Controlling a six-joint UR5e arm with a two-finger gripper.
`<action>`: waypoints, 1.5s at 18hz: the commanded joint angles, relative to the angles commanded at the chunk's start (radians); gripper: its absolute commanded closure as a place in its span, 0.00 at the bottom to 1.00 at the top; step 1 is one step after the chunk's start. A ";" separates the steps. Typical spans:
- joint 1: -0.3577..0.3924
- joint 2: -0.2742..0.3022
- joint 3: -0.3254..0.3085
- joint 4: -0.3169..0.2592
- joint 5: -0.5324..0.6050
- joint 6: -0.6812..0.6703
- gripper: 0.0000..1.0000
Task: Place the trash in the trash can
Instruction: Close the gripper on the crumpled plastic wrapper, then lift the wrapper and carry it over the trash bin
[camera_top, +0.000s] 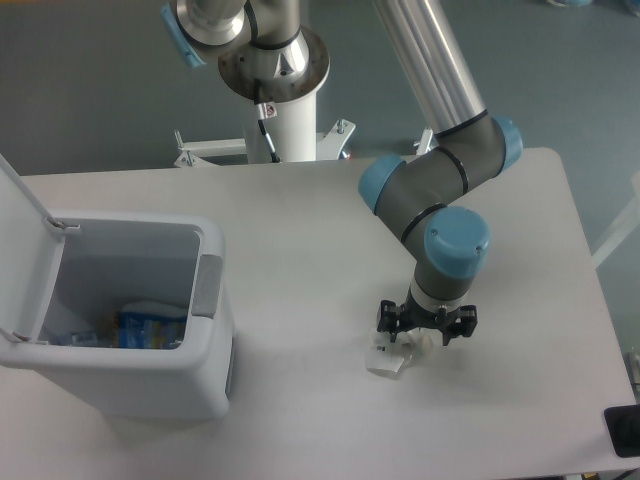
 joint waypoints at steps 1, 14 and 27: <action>0.000 0.000 0.000 0.000 0.000 -0.003 0.93; 0.014 0.107 0.095 0.000 -0.216 -0.121 1.00; -0.115 0.394 0.120 -0.025 -0.558 -0.481 1.00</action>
